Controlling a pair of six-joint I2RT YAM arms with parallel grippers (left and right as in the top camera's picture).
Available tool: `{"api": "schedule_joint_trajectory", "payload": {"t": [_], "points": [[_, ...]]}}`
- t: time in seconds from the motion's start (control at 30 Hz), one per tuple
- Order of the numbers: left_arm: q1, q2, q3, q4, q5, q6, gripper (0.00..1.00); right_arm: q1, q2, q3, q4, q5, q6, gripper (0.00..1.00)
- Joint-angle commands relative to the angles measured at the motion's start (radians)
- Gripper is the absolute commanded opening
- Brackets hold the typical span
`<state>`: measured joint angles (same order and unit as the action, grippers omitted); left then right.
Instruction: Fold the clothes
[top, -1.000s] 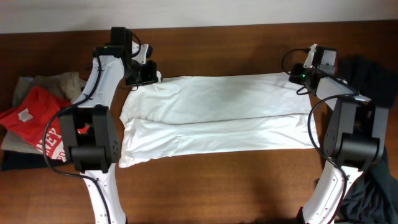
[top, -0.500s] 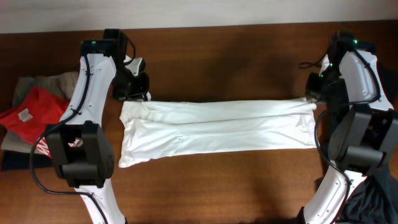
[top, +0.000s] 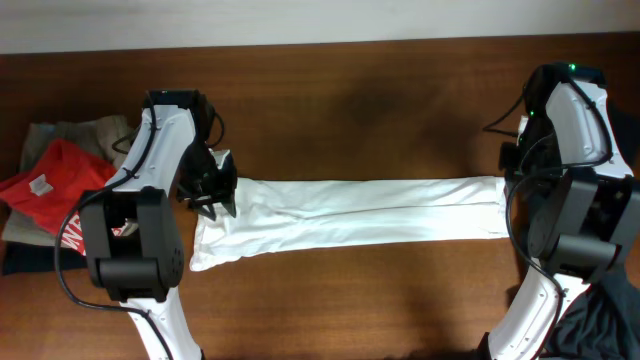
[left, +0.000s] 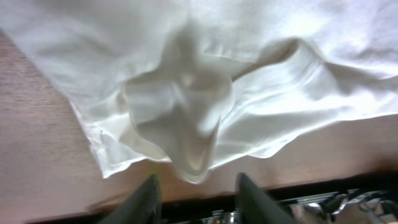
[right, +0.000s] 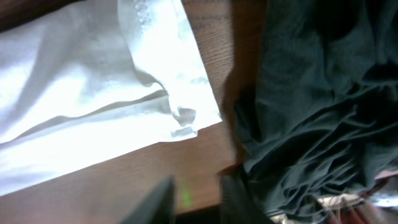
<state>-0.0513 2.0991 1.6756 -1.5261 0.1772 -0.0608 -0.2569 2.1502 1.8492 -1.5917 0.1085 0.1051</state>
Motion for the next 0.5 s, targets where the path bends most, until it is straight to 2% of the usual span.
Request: {"api": "schedule_joint_trajectory", "payload": {"t": [0.0, 0.13, 0.17, 0.23, 0.27, 0.37, 0.47], "points": [[-0.001, -0.017, -0.006, 0.005, -0.037, 0.006, 0.50, -0.007, -0.016, -0.004, -0.005, 0.020, -0.023, 0.41], [-0.002, -0.017, -0.006, 0.103, 0.009, -0.013, 0.49, -0.008, -0.016, -0.047, 0.057, -0.048, -0.118, 0.52], [-0.010, -0.017, -0.006, 0.134, 0.025, -0.013, 0.41, -0.011, -0.016, -0.078, 0.090, -0.048, -0.121, 0.54], [-0.035, -0.017, -0.011, 0.150, 0.016, -0.013, 0.08, -0.040, -0.016, -0.113, 0.135, -0.048, -0.155, 0.54], [-0.041, -0.017, -0.029, 0.166, 0.012, -0.013, 0.07, -0.055, -0.016, -0.121, 0.153, -0.057, -0.154, 0.55], [-0.042, -0.017, -0.182, 0.268, -0.042, -0.067, 0.02, -0.104, -0.016, -0.170, 0.216, -0.222, -0.277, 0.62], [-0.040, -0.017, -0.258, 0.286, -0.056, -0.084, 0.02, -0.104, -0.016, -0.270, 0.322, -0.249, -0.312, 0.83]]}}
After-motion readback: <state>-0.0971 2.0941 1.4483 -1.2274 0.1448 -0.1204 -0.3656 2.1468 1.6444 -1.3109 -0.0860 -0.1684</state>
